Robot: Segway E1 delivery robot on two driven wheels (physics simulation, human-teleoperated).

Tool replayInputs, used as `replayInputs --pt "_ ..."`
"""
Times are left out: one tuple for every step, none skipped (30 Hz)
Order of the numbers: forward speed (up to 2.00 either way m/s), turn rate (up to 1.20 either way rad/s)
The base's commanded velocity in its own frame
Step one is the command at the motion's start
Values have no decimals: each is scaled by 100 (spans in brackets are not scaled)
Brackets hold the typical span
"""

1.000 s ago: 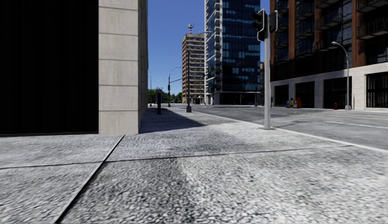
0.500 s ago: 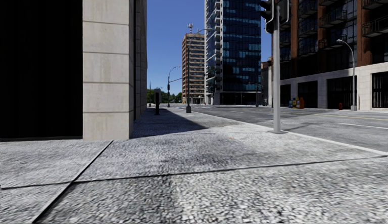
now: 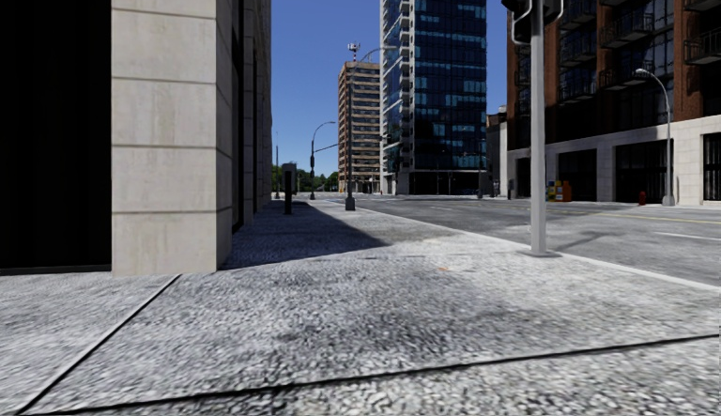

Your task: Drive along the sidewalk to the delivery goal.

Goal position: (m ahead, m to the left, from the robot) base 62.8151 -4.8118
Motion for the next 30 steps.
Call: replayInputs --pt "135 0" --pt "135 0" --pt "135 0" --pt "135 0" --pt "135 0" --pt "135 0" --pt "135 0" --pt "135 0" --pt "135 0" --pt "135 0" --pt "135 0" --pt "135 0" --pt "135 0" --pt "135 0" --pt "135 0" --pt "135 0" --pt "135 0" --pt "135 0" --pt "135 0" --pt "135 0" --pt "135 0" --pt "135 0" --pt "135 0" --pt "135 0" --pt "135 0" --pt "135 0" --pt "135 0" --pt "135 0" --pt "135 0" --pt "135 0"
